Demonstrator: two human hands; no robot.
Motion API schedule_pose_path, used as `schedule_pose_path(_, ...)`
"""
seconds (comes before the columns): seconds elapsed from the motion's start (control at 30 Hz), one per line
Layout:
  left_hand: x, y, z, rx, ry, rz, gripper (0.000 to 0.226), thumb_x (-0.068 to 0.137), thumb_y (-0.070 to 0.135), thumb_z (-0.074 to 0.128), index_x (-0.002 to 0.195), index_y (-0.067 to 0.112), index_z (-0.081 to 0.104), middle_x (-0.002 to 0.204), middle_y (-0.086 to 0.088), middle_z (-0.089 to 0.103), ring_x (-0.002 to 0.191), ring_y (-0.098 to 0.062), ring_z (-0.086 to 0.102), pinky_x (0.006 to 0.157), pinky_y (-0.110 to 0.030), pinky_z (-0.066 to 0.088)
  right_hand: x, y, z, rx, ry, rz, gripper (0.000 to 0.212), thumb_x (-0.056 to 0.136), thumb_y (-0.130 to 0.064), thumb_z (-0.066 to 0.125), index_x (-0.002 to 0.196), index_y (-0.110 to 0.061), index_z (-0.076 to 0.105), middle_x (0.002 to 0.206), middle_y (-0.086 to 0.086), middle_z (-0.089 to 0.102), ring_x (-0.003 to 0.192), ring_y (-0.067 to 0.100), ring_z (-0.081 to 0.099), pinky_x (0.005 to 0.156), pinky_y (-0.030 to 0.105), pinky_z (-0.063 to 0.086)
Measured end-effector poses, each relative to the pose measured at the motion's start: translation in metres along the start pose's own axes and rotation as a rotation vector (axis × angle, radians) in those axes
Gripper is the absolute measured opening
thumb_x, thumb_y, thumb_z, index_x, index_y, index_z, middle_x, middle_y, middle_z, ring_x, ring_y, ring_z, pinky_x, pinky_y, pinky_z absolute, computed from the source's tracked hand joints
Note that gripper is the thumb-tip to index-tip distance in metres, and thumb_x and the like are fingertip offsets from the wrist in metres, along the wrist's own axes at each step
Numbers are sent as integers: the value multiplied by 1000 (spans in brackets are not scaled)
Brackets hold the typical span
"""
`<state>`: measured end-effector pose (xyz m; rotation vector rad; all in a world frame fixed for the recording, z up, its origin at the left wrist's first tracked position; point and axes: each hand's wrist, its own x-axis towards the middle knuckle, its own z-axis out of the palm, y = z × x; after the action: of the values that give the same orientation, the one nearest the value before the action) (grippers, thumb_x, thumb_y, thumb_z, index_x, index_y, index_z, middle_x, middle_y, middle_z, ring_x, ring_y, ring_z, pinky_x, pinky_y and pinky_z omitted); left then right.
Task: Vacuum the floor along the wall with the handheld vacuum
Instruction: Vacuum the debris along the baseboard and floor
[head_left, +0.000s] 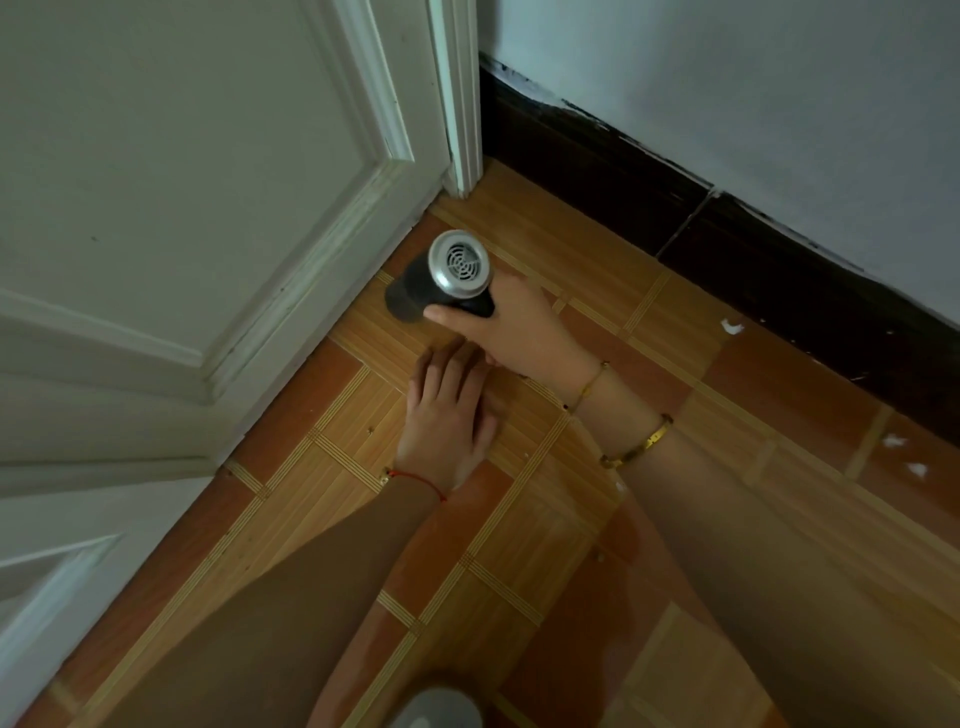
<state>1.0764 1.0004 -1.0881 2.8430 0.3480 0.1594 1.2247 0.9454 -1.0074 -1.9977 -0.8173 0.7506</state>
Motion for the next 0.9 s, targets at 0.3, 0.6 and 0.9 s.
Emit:
schedule_pose_path(0.3, 0, 1, -4, -33, 1, 5, 53, 97, 31, 40, 145, 11, 46, 150, -9, 44, 144, -30, 34, 120, -54, 21, -22, 29, -45, -14, 409, 167, 64, 81, -53, 71, 130, -14, 56, 113, 0, 70, 91, 15, 69, 77, 31, 59)
schedule_pose_path(0.6, -1, 2, -3, -46, 31, 16, 51, 98, 29, 45, 145, 12, 44, 150, -9, 44, 143, -28, 34, 120, -54, 22, -64, 31, -49, -24, 334, 198, 55, 83, -49, 71, 125, -17, 57, 105, -4, 68, 76, 9, 63, 67, 29, 56)
schedule_pose_path(0.9, 4, 15, -6, 18, 13, -62, 50, 96, 28, 41, 143, 11, 46, 143, -12, 49, 138, -30, 40, 119, -54, 24, -99, 42, -69, -39, 411, 263, 61, 84, -49, 71, 132, -17, 54, 117, 1, 68, 95, 20, 67, 79, 26, 52)
